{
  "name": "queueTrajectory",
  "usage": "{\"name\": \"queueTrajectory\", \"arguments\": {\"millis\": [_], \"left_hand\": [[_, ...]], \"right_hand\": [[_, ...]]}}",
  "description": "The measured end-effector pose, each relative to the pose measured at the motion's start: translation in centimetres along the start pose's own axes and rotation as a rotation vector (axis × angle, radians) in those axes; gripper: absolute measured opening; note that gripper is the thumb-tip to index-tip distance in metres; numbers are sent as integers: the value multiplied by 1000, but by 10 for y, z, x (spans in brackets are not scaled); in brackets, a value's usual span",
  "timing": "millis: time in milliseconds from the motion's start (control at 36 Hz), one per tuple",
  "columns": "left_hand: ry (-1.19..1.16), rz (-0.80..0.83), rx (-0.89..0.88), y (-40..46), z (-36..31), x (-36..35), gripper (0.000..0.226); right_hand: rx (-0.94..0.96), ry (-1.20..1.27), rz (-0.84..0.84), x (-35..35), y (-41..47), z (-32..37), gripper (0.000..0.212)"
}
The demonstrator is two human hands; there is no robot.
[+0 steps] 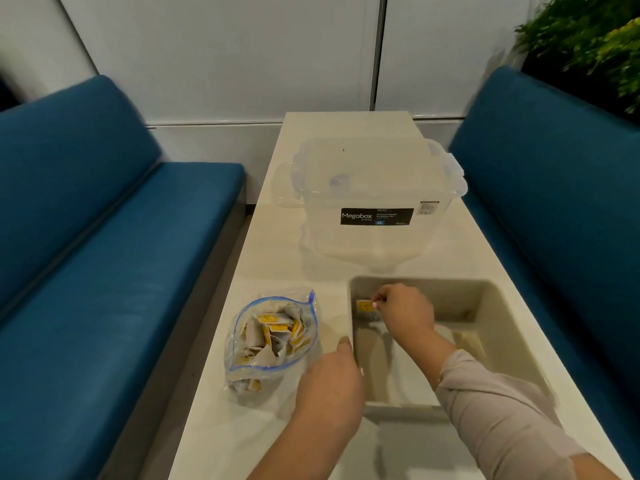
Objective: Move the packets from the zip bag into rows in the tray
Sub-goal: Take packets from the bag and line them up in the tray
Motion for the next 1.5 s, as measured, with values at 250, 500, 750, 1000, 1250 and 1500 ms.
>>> {"name": "queueTrajectory", "arguments": {"millis": [250,500,750,1000,1250,1500], "left_hand": [[0,12,38,0,2,-2,46],[-3,9,47,-1,1,-1,46],[-23,21,49,-2,2,-1,46],[-46,57,61,-7,7,3,57],[-93,-178,89,-6,47,68,26],[-118,-390,241,-3,108,113,25]], "right_hand": [[-34,-28,-68,-1,-3,-2,19],[-118,-6,-76,-6,1,-14,23],[-150,8,-25,-11,5,-13,18],[-144,17,-20,-4,2,-21,18],[-95,175,-106,28,-10,-12,13],[244,325,-71,48,-41,71,9]]}}
Point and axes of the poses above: each hand's wrist, its own y-axis towards the middle knuckle, its own x-axis out of the back of the hand, z = x × y, the point moved 8 cm from there along y, towards the middle knuckle, and after that the axes turned 6 degrees about -x, right-handed, at the moved point
